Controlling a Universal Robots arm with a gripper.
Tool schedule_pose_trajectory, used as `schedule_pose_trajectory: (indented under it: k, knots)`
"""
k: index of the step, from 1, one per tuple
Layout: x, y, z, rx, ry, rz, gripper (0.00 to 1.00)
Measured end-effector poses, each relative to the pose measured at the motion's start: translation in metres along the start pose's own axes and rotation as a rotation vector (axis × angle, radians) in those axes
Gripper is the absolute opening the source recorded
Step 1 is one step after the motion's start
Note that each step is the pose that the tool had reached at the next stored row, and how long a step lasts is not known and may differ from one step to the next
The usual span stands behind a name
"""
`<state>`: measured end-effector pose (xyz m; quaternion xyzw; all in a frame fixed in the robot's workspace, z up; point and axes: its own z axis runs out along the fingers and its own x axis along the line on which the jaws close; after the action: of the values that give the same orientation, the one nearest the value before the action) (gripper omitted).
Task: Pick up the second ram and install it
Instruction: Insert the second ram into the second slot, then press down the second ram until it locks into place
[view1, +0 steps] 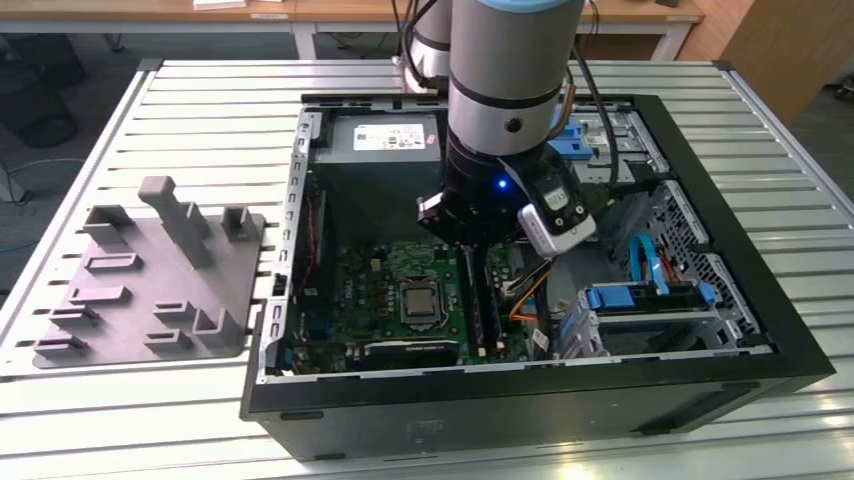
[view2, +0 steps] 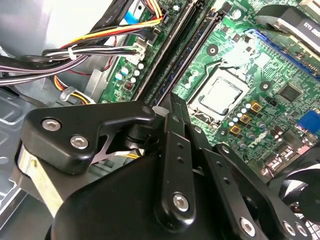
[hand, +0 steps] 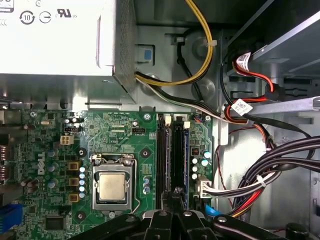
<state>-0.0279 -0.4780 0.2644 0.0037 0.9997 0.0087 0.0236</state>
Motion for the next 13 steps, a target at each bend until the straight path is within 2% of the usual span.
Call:
schedule_pose_trajectory:
  k: [10, 13]
  knots:
    - [0.0, 0.0, -0.0001, 0.0001, 0.0001, 0.0, 0.1]
    - [0.0001, 0.0006, 0.0035, 0.0003, 0.0003, 0.0, 0.1]
